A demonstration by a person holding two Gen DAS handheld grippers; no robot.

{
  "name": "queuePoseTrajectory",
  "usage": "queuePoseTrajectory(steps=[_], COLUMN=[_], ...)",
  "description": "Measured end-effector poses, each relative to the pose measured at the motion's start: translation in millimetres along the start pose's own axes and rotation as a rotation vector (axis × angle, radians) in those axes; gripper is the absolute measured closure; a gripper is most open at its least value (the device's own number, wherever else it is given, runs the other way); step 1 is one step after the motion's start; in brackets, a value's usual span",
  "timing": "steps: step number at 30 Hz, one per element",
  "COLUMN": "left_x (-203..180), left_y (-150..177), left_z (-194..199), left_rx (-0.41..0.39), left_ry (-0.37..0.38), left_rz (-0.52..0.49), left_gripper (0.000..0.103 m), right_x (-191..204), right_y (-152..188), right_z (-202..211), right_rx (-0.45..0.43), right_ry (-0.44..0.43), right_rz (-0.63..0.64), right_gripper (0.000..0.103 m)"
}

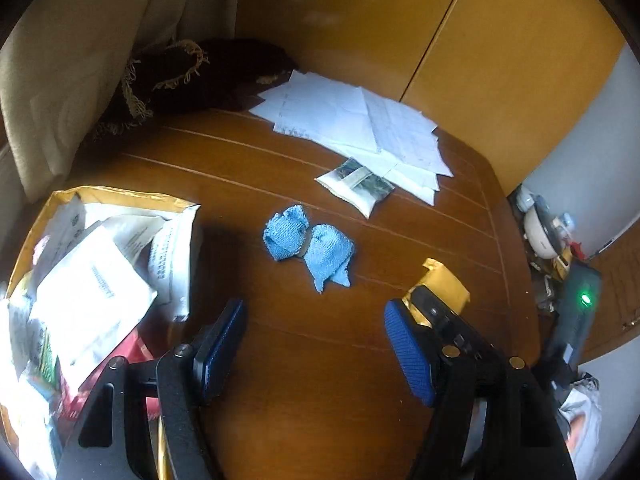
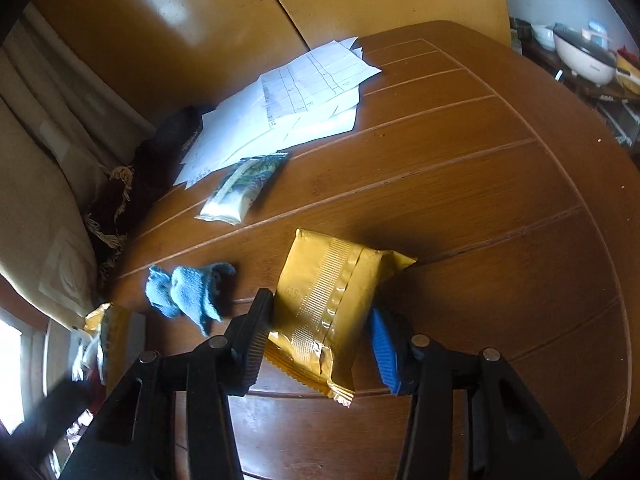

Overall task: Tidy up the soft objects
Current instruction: 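Grasp the blue cloth with the left gripper while the right grasps the yellow packet, then carry the blue cloth and yellow packet over the tray to release them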

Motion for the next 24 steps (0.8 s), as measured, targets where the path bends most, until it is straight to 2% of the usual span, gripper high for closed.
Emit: queuePoseTrajectory(steps=[3,6,9,12,14,15,17,20,24], left_x=[-0.5,-5.0,-7.3,-7.4,-4.9,-3.5,0.1,4.6,9.0], left_y=[-17.9,-33.7,-45.8,-46.2,-44.8,-44.2,-41.4,-30.3,-7.2], left_z=[-27.0,-46.8,-70.6,-84.6,-86.0,-85.5,-80.0,-63.3,-25.6], left_rx=[0.033,0.026,0.055,0.073,0.063,0.062,0.078,0.104,0.075], left_ry=[-0.035,-0.055,-0.086,-0.144,-0.183,-0.189,-0.18,-0.132,-0.047], left_rz=[0.064,0.103,0.148,0.139,0.118,0.107,0.099,0.084,0.055], left_gripper=[0.029,0.029,0.029,0.044,0.058,0.061,0.07,0.07,0.07], right_x=[-7.1,-15.0,-14.9,-15.4,-14.6,-13.6,-12.0,-9.6,-7.0], right_y=[2.2,3.8,4.6,6.2,6.8,7.2,7.5,8.4,9.3], right_z=[4.0,5.5,6.0,6.0,6.1,5.9,5.6,5.5,3.6], right_rx=[0.004,0.001,0.007,0.015,0.02,0.025,0.03,0.033,0.036], right_ry=[-0.035,-0.083,-0.091,-0.118,-0.126,-0.134,-0.141,-0.147,-0.176], right_rz=[-0.035,-0.101,-0.112,-0.128,-0.126,-0.126,-0.121,-0.11,-0.109], right_gripper=[0.057,0.057,0.057,0.057,0.057,0.057,0.057,0.057,0.057])
Point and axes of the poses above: each gripper's, at about its wrist camera, not at the fingertips, and z roughly against the way its jaws point, x to its left, y to its underside, the point moved 4 cm from there along -z, roughly the way its jaws point, and after that the axes turned 9 degrees about z, right-handed, at the moved point
